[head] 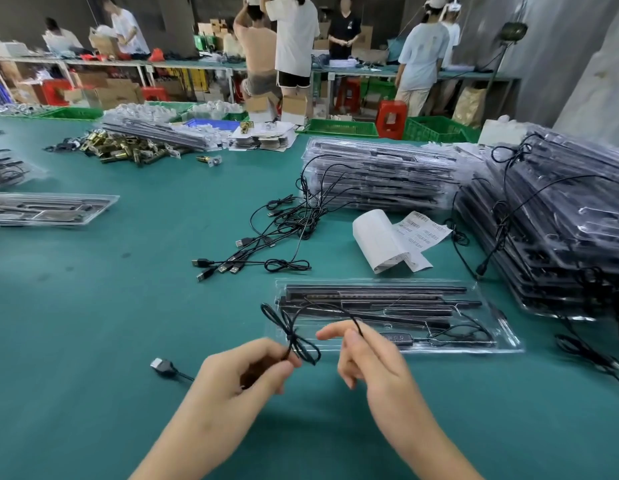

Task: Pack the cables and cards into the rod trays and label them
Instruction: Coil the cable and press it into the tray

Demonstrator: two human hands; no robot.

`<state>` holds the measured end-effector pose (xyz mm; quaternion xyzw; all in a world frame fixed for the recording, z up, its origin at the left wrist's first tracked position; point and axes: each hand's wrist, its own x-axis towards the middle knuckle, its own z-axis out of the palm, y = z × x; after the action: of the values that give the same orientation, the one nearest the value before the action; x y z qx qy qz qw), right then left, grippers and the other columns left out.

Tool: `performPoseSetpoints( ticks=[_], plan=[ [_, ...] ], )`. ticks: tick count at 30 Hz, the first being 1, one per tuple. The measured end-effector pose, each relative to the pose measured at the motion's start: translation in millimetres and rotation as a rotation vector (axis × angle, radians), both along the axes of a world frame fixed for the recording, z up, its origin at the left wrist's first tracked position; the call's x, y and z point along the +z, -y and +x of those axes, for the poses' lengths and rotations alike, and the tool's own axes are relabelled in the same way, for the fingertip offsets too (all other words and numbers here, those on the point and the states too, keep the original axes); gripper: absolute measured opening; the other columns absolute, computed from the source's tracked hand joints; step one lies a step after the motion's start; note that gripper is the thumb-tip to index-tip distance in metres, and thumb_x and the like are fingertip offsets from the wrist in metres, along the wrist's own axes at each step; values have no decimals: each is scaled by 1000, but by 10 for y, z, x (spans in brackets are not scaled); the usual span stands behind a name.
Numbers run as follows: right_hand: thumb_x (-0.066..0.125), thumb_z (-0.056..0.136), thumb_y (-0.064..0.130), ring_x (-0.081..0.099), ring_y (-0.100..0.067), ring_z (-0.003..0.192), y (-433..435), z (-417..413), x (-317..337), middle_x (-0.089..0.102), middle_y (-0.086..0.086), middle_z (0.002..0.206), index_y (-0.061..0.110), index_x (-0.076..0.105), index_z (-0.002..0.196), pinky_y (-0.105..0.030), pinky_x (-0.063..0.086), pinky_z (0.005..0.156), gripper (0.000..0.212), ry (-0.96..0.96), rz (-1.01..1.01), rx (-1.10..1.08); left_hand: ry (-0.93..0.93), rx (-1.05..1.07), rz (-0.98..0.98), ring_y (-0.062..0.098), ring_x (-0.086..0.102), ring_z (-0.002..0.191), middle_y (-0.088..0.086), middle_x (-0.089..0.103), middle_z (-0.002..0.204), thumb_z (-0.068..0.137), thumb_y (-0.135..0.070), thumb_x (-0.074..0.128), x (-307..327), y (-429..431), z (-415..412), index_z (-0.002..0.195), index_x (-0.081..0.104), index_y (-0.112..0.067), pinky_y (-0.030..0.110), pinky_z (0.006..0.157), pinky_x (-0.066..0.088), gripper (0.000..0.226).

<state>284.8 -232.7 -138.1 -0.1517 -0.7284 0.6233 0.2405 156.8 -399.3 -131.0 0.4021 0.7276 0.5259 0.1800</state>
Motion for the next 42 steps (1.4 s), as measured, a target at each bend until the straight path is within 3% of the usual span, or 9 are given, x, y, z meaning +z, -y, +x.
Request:
performPoseSetpoints(
  ticks=[6, 10, 14, 20, 23, 27, 32, 37, 42],
  plan=[
    [42, 93, 42, 54, -9, 95, 194, -8, -67, 59, 13, 97, 55, 54, 127, -25, 44, 91, 39, 108, 273, 131, 588, 199, 422, 18, 70, 90, 6, 75, 92, 75, -37, 83, 167, -427, 329, 94, 80, -19, 31, 93, 52, 26],
    [41, 98, 63, 52, -15, 93, 237, -68, -57, 49, 6, 95, 25, 59, 112, -43, 47, 84, 45, 136, 418, 76, 786, 167, 541, 11, 70, 90, 1, 76, 94, 65, -38, 78, 313, -587, 482, 87, 82, -22, 18, 76, 57, 28],
    [34, 103, 58, 54, -17, 97, 196, -73, -99, 49, 4, 98, 21, 63, 102, -42, 48, 85, 47, 86, 409, 89, 836, 84, 606, 22, 69, 117, 12, 74, 119, 85, -20, 67, 347, -591, 448, 98, 74, -8, 29, 92, 58, 19],
    [34, 108, 50, 68, -10, 85, 97, -27, -174, 66, 7, 76, 20, 54, 85, -24, 46, 75, 43, 77, 236, 126, 70, 248, 428, 16, 73, 100, 5, 79, 98, 82, 4, 52, 334, -164, -34, 85, 80, -16, 18, 89, 54, 35],
    [29, 103, 66, 56, -11, 63, 93, -30, -198, 59, 5, 66, 29, 42, 79, -32, 44, 63, 46, 103, 327, 131, 81, 430, 461, 24, 71, 102, 1, 78, 91, 88, 14, 39, 401, 130, -422, 75, 70, -19, 34, 88, 59, 46],
    [25, 104, 65, 39, -10, 65, 95, -53, -182, 43, 14, 70, 36, 30, 79, -27, 32, 58, 39, 113, 548, 96, -119, 58, 304, 18, 66, 120, -3, 74, 120, 108, -38, 41, 761, 236, -506, 110, 73, -23, 25, 99, 51, 35],
    [28, 106, 53, 40, -11, 70, 121, -48, -100, 41, 16, 74, 33, 32, 82, -30, 33, 62, 31, 82, 551, 89, -615, -296, -470, -17, 54, 113, -43, 58, 119, 83, -90, 22, 771, -118, -244, 129, 46, -63, 14, 96, 44, 58],
    [38, 95, 33, 34, -18, 67, 49, -24, 61, 36, 9, 68, 25, 40, 78, -35, 32, 62, 19, 65, 215, 85, -267, -262, -404, 5, 65, 78, -17, 70, 80, 102, -50, 43, 396, -254, -97, 96, 62, -39, 24, 73, 50, 23],
    [39, 89, 23, 40, -13, 70, -10, -118, 127, 51, 2, 74, 24, 51, 77, -25, 36, 67, 17, 37, -128, 17, -104, -152, -107, 14, 56, 107, -13, 61, 105, 95, -46, 48, 90, -313, 66, 104, 72, -42, 23, 93, 42, 27]
  ],
)
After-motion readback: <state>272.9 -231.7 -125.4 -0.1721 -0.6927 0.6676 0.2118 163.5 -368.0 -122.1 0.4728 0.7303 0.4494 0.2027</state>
